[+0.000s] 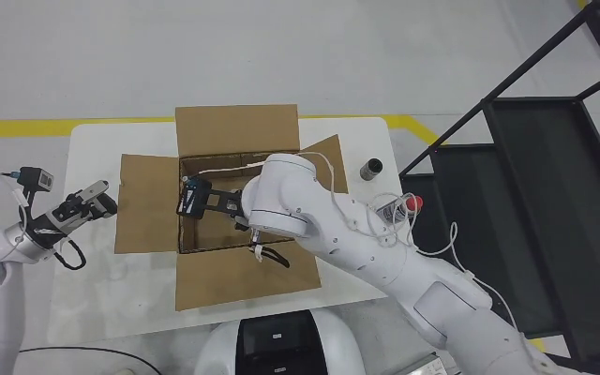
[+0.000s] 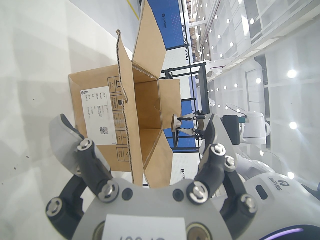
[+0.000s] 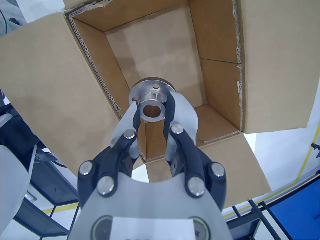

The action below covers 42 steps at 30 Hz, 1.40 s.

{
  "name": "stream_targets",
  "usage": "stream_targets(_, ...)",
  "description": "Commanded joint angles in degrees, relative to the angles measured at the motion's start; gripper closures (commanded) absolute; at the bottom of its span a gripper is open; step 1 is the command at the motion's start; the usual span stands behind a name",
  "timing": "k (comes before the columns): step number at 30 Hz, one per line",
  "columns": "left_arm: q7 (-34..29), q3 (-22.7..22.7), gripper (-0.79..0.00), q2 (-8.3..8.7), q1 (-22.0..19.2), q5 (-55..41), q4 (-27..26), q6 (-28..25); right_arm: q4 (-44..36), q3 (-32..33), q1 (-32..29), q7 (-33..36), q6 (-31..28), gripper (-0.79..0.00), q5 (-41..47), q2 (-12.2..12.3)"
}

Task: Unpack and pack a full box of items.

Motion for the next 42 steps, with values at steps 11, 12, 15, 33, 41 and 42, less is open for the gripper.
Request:
stream_targets(11,0.0,0.0,-0.785,0.0,0.0,0.0,0.0,0.0,1.3,-0.3,-0.1,-1.0,-1.0,0.0,-2.0,0.6)
stream_targets(12,0.0,0.0,-0.785,0.0,0.0,0.0,0.0,0.0,1.6,-0.6,0.3,-0.7,-0.7,0.0,-2.0,0.8)
stream_targets(15,0.0,0.0,-0.785,0.0,0.0,0.0,0.0,0.0,1.6,-1.4,1.7,-0.1,-0.1,0.0,-0.7,1.8)
stream_targets(33,0.0,0.0,-0.785,0.0,0.0,0.0,0.0,0.0,-7.7,-4.2,4.9,0.0,0.0,0.0,12.6,15.8)
stream_targets(41,0.0,0.0,-0.785,0.0,0.0,0.0,0.0,0.0,-15.2,-2.2,0.3,0.0,0.0,0.0,16.4,22.5)
stream_targets(42,0.0,0.0,-0.785,0.0,0.0,0.0,0.0,0.0,-15.8,-2.1,-0.2,0.0,0.0,0.0,17.0,23.3)
